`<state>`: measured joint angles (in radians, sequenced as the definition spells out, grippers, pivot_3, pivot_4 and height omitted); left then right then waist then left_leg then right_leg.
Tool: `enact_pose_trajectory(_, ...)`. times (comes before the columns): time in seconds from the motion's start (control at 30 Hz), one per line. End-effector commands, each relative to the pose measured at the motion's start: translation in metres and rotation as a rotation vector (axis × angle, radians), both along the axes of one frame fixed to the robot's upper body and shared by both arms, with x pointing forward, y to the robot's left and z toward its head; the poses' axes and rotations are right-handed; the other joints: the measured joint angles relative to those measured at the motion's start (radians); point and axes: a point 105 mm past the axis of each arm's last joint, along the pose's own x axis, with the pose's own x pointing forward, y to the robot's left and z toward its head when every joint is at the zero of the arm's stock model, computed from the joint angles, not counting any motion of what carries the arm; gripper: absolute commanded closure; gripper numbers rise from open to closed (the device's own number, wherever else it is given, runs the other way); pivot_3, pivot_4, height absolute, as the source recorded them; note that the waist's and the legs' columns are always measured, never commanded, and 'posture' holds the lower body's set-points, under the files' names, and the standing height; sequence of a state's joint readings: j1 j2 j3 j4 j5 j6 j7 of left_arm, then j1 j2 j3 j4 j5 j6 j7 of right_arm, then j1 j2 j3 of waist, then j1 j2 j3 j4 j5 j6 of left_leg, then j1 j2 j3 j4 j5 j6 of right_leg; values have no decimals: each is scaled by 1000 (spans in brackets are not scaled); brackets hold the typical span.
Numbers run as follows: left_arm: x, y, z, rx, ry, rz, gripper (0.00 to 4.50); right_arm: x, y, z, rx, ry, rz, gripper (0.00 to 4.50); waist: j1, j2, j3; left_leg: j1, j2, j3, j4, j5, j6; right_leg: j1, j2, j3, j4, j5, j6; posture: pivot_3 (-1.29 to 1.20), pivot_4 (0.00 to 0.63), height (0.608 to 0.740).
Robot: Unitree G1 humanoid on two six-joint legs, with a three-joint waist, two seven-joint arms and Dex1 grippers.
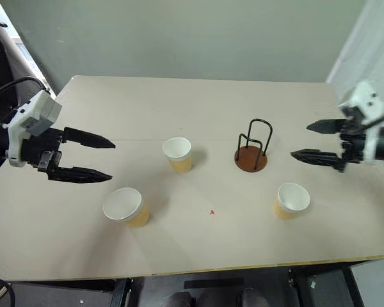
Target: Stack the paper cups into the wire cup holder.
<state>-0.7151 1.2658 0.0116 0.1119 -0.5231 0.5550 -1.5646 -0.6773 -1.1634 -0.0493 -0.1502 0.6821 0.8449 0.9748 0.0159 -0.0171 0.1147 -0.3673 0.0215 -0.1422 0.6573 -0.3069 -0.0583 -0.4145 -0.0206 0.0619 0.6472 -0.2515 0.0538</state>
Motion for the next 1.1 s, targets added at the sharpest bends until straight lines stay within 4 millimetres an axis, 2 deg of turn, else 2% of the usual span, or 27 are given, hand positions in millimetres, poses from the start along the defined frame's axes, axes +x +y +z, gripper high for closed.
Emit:
enact_pose_trajectory(0.03,-5,-3,11,-14,-53,-15,26,23,4,3,19,1,-135,0,0,0,0,-1,0,0,1,0,0,0,0,0,0,0,0,0,150,740)
enact_pose_trajectory(0.17,-5,-4,7,-14,-54,-7,26,38,21,-9,9,54,-166,0,3,0,0,-3,0,-1,0,0,0,-2,0,-1,0,0,0,0,150,740)
enact_pose_trajectory(0.47,-12,-9,7,-35,-36,-4,26,54,30,-39,-36,94,-162,0,8,0,0,-15,0,-4,7,0,0,-8,0,-3,0,3,1,0,150,740)
enact_pose_trajectory(0.6,-15,-11,6,-35,-35,4,26,67,30,-32,27,55,-208,0,7,0,0,-14,0,-4,8,0,0,-8,0,-3,-1,4,1,0,150,740)
enact_pose_trajectory(0.8,-16,-9,5,-21,-36,31,26,77,38,-40,49,45,-209,0,7,1,-1,-14,0,-3,8,0,0,-9,0,-3,0,4,1,0,150,740)
enact_pose_trajectory(0.93,-17,-9,6,-23,-41,36,0,85,40,-36,69,16,-229,911,8,1,-1,-14,0,-3,9,0,-1,-9,0,-3,0,4,1,0,150,740)
enact_pose_trajectory(1.1,-16,-9,6,-19,-43,46,0,87,41,-35,67,13,-218,2770,11,1,-1,-15,-1,-4,8,0,-1,-9,0,-4,0,4,1,0,150,740)
